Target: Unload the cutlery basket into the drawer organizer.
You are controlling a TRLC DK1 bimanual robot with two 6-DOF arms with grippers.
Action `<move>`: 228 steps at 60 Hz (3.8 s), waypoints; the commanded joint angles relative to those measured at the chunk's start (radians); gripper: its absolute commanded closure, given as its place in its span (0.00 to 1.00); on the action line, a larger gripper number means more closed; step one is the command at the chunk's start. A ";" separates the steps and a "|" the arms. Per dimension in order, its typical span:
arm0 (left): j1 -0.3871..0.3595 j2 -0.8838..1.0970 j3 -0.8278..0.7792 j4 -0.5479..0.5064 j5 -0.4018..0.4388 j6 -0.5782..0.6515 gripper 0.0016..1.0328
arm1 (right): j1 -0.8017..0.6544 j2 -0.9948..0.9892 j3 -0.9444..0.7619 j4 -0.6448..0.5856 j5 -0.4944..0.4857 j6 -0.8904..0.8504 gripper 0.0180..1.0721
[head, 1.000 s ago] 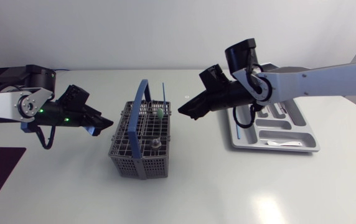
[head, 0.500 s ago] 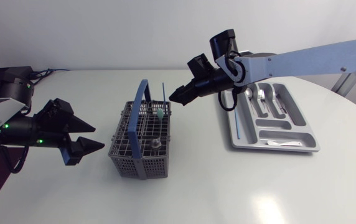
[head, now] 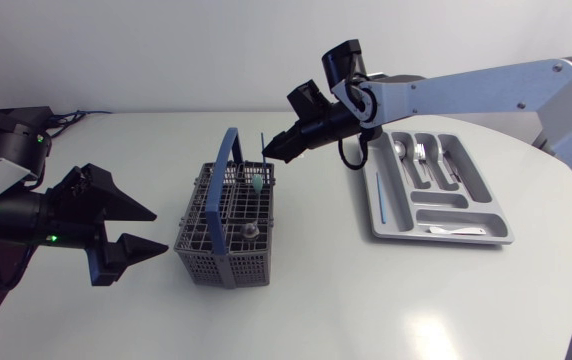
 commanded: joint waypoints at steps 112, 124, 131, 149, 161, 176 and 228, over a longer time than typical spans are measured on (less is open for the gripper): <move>-0.079 -0.104 -0.062 -0.023 0.013 0.007 0.05 | -0.011 -0.273 -0.104 0.071 -0.059 0.030 0.95; -0.077 -0.138 -0.076 -0.026 0.011 0.008 0.05 | -0.094 -0.363 -0.104 0.007 -0.101 0.099 0.95; -0.079 -0.164 -0.087 -0.029 0.011 0.010 0.05 | -0.182 -0.396 -0.087 -0.092 -0.098 0.100 0.95; -0.090 -0.184 -0.093 -0.031 0.011 0.013 0.05 | -0.409 -0.300 -0.026 -0.294 -0.023 0.068 0.95; -0.108 -0.208 -0.093 -0.049 0.011 0.013 0.05 | -0.459 -0.175 0.053 -0.408 0.083 0.076 0.95; -0.110 -0.225 -0.098 -0.076 0.011 0.025 0.05 | -0.465 -0.035 0.128 -0.544 0.168 0.110 0.95; -0.148 -0.340 -0.196 -0.108 0.008 0.053 0.05 | -0.363 -0.084 0.054 -0.346 0.165 0.166 0.10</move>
